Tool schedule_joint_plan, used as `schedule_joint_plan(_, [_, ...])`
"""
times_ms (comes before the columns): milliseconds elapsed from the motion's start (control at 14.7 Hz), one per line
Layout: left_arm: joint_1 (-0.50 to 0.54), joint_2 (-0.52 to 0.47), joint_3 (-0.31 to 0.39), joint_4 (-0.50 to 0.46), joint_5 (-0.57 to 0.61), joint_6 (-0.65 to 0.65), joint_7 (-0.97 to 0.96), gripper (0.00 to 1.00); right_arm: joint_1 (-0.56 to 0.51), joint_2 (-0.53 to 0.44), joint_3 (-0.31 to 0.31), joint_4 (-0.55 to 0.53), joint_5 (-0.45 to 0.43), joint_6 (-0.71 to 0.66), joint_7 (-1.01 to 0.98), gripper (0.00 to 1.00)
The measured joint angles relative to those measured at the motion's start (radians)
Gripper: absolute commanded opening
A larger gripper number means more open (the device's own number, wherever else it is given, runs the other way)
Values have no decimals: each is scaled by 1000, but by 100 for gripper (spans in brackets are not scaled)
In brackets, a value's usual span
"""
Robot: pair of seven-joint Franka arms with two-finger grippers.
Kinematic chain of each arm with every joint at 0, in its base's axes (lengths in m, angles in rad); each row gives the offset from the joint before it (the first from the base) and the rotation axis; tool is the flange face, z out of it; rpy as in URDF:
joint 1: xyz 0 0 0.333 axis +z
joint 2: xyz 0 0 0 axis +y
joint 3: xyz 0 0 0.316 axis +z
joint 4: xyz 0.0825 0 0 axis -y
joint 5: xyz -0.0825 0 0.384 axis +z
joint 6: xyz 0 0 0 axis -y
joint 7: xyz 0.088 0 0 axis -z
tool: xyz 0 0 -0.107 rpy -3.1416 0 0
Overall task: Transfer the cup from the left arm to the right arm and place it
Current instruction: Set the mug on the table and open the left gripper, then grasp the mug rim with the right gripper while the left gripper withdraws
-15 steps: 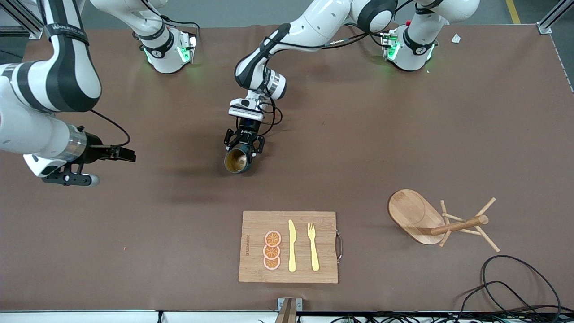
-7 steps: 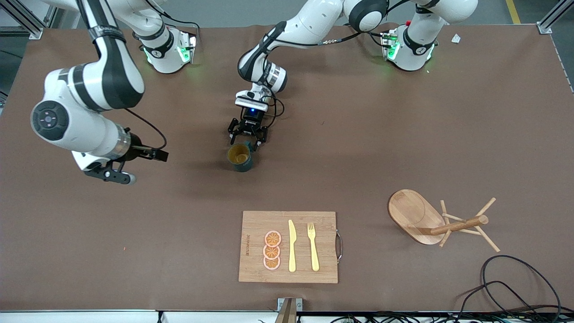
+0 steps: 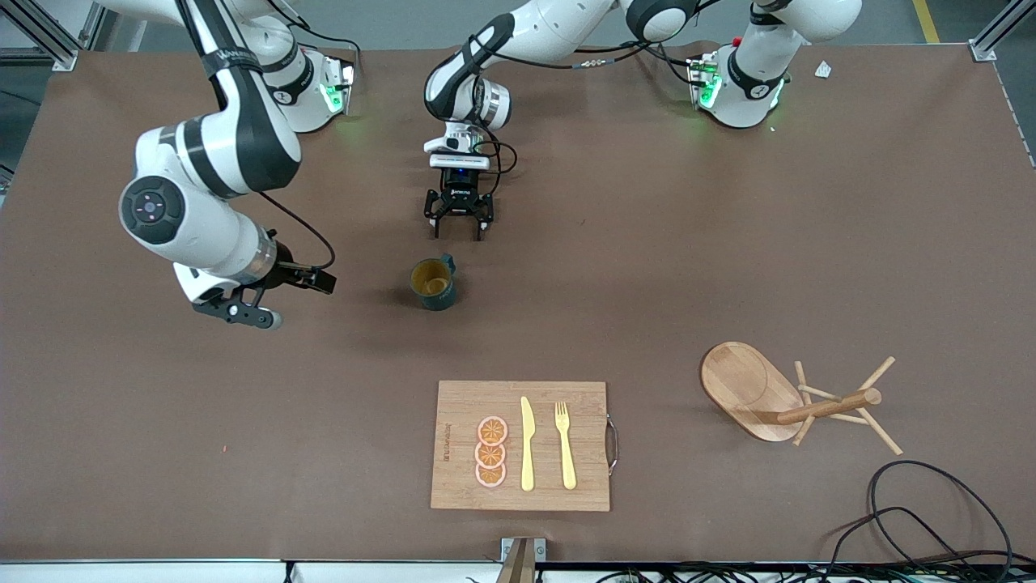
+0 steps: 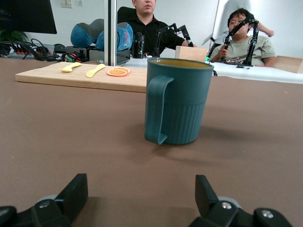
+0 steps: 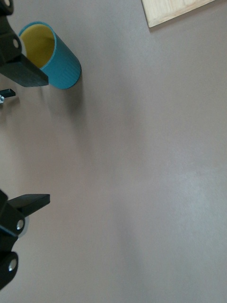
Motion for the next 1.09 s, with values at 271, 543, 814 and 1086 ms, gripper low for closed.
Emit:
schedule_joint_plan(271, [1,-4,-9,-2,0,-1,49,100,24,0,0,-56,47,65,7,100])
schedule_joint_plan(543, [0,-80,-19,-29,-107,-7,151,100,81,0,1,-119,48,125,65,100])
schedule_joint_plan(814, [2,-252,-27,-170,-178,-11,213,99,134,0,1,-153,49,165,107,100])
schedule_joint_plan(1086, [35,-418,-26,-368,-182,-10,222,99,182,0,1,-213,49,279,156,100])
